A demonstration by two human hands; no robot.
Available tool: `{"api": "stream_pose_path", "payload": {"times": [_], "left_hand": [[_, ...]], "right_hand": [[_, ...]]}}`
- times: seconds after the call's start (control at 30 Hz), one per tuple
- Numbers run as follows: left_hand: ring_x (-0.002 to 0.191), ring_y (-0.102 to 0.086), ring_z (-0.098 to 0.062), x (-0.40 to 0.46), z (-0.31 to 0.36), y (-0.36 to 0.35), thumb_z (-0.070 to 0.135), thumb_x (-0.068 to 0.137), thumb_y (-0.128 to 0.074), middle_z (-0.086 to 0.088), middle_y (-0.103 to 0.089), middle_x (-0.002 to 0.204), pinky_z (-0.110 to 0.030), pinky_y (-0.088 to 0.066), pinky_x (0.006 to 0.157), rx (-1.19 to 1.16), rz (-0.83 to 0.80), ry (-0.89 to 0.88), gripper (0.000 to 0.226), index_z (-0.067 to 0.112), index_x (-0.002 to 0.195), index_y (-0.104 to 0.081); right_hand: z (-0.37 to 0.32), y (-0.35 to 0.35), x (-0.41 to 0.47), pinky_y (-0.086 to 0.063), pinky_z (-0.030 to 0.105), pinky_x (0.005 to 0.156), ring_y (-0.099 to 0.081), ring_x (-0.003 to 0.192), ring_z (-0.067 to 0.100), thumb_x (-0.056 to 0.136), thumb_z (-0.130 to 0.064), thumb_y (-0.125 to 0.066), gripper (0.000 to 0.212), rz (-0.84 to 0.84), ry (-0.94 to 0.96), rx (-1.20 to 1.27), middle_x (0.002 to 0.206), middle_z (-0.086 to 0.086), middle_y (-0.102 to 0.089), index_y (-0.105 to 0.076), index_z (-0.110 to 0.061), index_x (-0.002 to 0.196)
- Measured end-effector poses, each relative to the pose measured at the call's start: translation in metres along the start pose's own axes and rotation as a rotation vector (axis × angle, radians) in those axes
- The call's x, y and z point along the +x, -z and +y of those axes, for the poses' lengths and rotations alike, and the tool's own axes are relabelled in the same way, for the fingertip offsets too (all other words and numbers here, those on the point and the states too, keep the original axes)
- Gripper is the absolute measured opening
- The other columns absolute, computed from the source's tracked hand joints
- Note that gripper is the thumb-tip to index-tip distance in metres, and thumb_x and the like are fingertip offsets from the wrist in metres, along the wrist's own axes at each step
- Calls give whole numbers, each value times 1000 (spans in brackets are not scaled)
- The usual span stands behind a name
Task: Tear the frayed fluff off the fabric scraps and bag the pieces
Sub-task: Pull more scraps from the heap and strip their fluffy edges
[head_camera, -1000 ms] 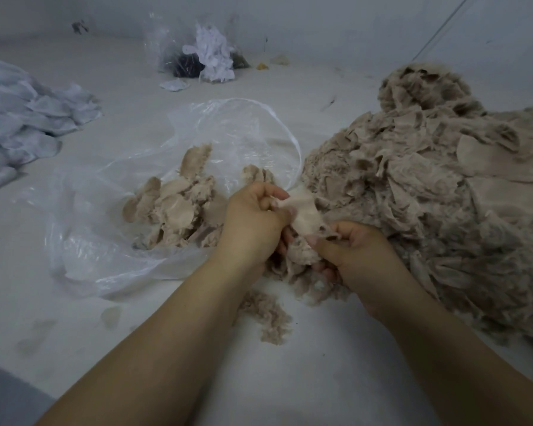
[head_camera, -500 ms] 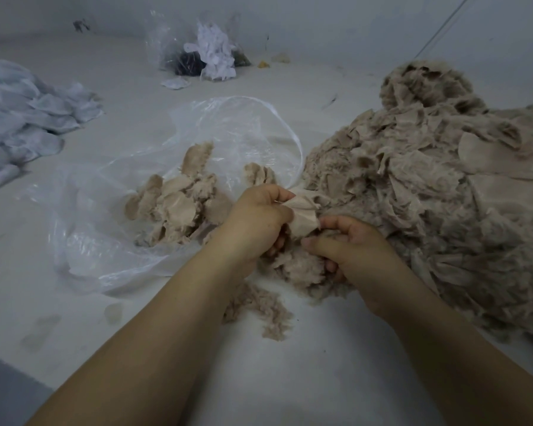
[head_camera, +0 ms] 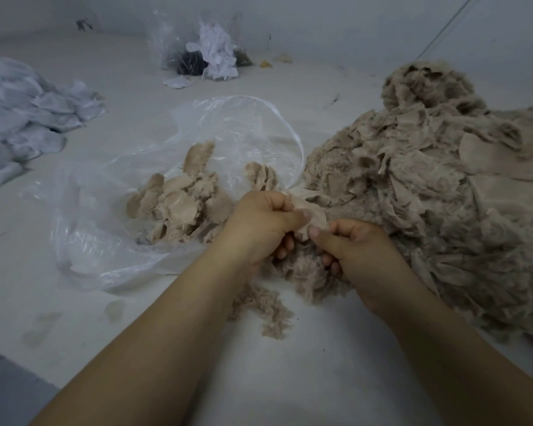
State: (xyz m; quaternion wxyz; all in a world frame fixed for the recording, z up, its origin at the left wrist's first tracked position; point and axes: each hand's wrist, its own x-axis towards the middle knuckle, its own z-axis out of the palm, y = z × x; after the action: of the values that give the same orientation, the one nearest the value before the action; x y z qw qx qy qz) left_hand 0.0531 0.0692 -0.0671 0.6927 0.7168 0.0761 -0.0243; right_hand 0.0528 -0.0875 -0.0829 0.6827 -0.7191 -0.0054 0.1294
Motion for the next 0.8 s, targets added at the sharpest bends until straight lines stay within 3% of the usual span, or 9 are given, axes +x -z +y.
{"api": "stream_pose_path", "payload": {"times": [0.1,0.23,0.33,0.43,0.53,0.6,0.7,0.8], "left_hand": [[44,-44,-19,1,1,-2,8,91,-67,-15,-56,61,-23,-35,40,-40,115,-39,21,-10,83,-59],[45,-43,-15,4,6,4,8,94,-62,-6,-54,54,-23,-34,41,-143,219,-74,21,7,73,-59],[39,-40,-16,2,10,7,6,90,-66,-5,-53,48,-20,-31,37,-71,78,-25,21,4,71,-57],[38,-40,-16,-2,9,4,4,89,-67,-7,-54,49,-19,-31,35,-59,-33,25,20,1,72,-58],[40,-41,-17,-4,8,3,3,89,-67,-7,-55,50,-20,-32,36,-37,-78,49,14,-5,79,-61],[39,-41,-16,-5,8,3,4,88,-68,-6,-55,50,-20,-31,36,-10,-125,59,13,-2,79,-61],[36,-42,-16,-6,11,4,19,88,-72,-7,-55,52,-20,-32,35,23,-161,34,20,4,77,-64],[35,-43,-17,-6,12,0,37,91,-68,-5,-52,50,-21,-31,35,91,-72,-8,35,9,71,-61]], "right_hand": [[1,2,1,-37,17,41,-42,43,7,85,-25,-75,24,-14,14,-19,48,-3,-54,-71,-22,61],[2,4,0,-39,16,42,-46,42,6,79,-17,-79,17,-74,17,-66,49,-3,-56,-74,-19,63],[1,5,1,-35,16,40,-43,41,5,77,-6,-77,11,-119,-6,-19,52,-5,-56,-78,-17,75],[-5,5,0,-28,19,39,-35,42,7,77,-21,-77,3,-176,-34,17,51,-7,-47,-76,-19,77],[-4,6,3,-23,19,40,-30,45,8,69,-43,-79,30,-131,-61,68,55,-5,-40,-62,-23,55],[-1,5,3,-23,17,39,-28,43,8,72,-46,-76,39,-76,-71,130,53,-5,-37,-55,-23,50],[2,5,3,-23,16,37,-26,40,7,86,-36,-70,41,-50,-65,114,48,-6,-36,-57,-21,51],[3,4,3,-25,19,38,-27,43,8,81,-36,-74,28,-78,-48,78,50,-5,-36,-62,-13,70]]}}
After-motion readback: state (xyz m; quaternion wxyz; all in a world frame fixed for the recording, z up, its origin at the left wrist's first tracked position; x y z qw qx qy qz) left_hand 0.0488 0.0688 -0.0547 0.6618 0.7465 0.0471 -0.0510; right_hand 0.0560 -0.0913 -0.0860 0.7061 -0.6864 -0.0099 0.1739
